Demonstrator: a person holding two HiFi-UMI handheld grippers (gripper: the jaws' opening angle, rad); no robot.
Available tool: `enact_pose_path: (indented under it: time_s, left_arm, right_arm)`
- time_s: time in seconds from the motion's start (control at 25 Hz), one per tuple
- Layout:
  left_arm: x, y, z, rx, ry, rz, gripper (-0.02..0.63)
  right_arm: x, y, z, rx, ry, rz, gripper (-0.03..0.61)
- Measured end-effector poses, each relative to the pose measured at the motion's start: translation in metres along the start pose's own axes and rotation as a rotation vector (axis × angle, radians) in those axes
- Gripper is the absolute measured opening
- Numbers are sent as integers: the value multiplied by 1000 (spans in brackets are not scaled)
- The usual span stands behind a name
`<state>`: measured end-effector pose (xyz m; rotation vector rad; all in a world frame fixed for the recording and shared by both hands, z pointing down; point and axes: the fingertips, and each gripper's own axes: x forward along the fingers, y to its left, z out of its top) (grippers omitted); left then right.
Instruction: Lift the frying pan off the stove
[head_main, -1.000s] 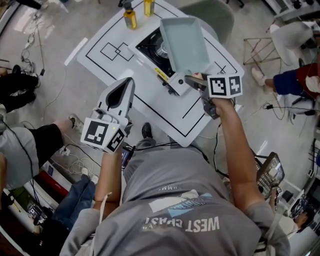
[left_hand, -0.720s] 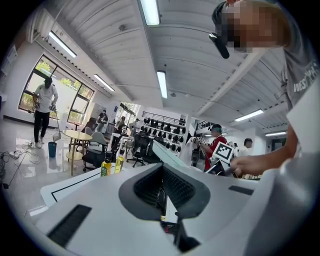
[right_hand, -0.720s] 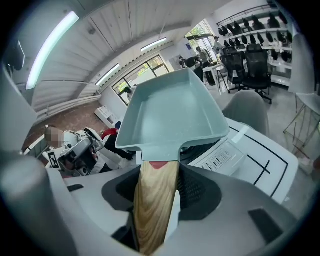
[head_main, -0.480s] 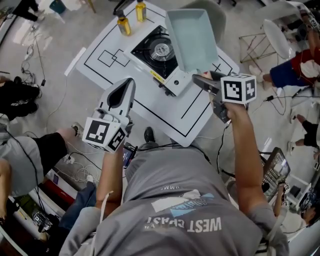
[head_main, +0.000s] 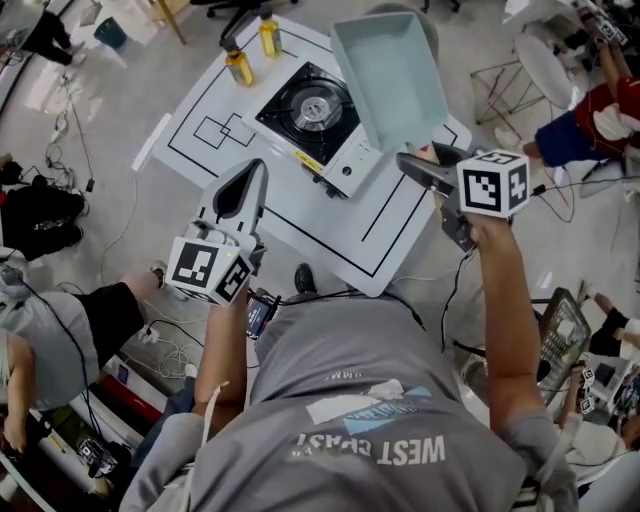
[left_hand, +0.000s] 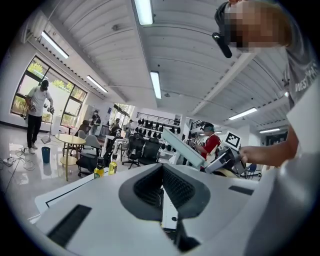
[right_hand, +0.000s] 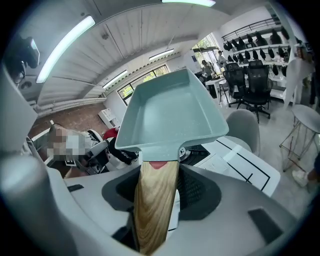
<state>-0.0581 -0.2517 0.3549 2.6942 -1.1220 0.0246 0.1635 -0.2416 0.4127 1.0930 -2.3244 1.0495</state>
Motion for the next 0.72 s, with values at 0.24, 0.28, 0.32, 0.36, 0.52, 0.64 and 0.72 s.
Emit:
enact_pose_path:
  time_s: [0.24,0.28,0.32,0.36,0.52,0.64,0.72]
  left_arm:
    - [1,0,0,12,-6,-13,-4]
    - [1,-1,-1,13,-7,-15,-5]
    - [1,-1,0,13,-7,-16,-4]
    - [1,-1,0,14,-8,-18,-4]
    - [-1,-2,3,12,-11,-18,-5]
    - [-3,-3,5,8,-9,-16,-3]
    - [-4,-4,6,7,-9,-15,-5]
  right_arm:
    - [-5,-2,-1,8,-6,-6,193]
    - [-5,-2,-2,9,-7,-7,193]
    - [-5,-2,-2,11,-8,-8,193]
    - [-5,-2,-3,13,-8,-9,193]
    - [-7,-2,-3,22,-10,-11,193]
    - [-8,-1,-4,28,-11,-11,193]
    - [-8,-1,-4,31,-11,-10,193]
